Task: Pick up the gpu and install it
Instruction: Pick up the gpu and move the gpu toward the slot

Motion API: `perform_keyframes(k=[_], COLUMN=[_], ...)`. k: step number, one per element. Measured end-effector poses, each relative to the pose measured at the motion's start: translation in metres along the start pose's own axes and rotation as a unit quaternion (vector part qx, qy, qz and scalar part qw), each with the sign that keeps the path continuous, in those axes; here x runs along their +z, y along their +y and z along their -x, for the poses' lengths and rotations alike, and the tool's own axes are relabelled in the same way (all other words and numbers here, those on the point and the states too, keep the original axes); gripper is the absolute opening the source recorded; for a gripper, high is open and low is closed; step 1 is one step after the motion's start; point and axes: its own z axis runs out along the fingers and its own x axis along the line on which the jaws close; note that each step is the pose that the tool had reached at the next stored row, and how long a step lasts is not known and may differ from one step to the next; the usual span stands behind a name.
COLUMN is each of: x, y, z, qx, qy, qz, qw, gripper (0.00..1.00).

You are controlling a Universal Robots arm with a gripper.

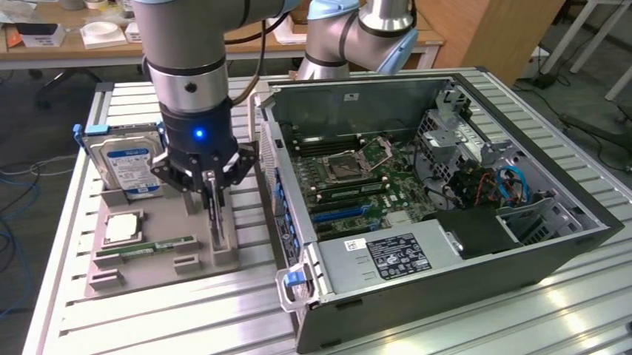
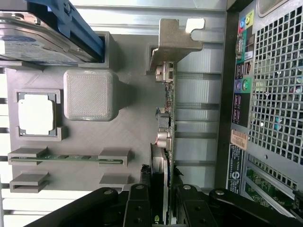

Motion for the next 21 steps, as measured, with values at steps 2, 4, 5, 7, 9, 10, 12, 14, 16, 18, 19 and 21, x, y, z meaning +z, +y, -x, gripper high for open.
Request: perform_keyframes(k=[2, 4, 5, 7, 9, 10, 12, 14, 16, 18, 19, 21], x=[-0.0010, -0.0017, -0.0019, -0.0026, -0.0033, -0.0036, -0.0041, -0.0054, -0.0073, -0.0090, -0.0096, -0.0099], y=[0.0000, 0.0000, 0.0000, 0.0000, 0.0000, 0.0000, -0.0001, -0.0001, -0.0002, -0.0003, -0.0003, -0.0003], z=[-0.0003, -0.0007, -0.0008, -0.0009, -0.0009, -0.0009, -0.0010, -0.0011, -0.0012, -0.0012, -0.0012, -0.0013], qx=[0.000, 0.000, 0.000, 0.000, 0.000, 0.000, 0.000, 0.000, 0.000, 0.000, 0.000, 0.000], qy=[-0.0002, -0.0003, -0.0004, -0.0004, -0.0004, -0.0005, -0.0004, -0.0003, -0.0004, -0.0004, -0.0004, -0.0005], qz=[0.0001, 0.0002, 0.0001, 0.0001, 0.0001, 0.0001, 0.0001, 0.0000, 0.0001, 0.0001, 0.0001, 0.0002], qw=[1.0000, 1.0000, 1.0000, 1.0000, 1.0000, 1.0000, 1.0000, 1.0000, 1.0000, 1.0000, 1.0000, 1.0000], gripper=[0.27, 0.27, 0.27, 0.27, 0.27, 0.27, 0.27, 0.27, 0.27, 0.27, 0.27, 0.27])
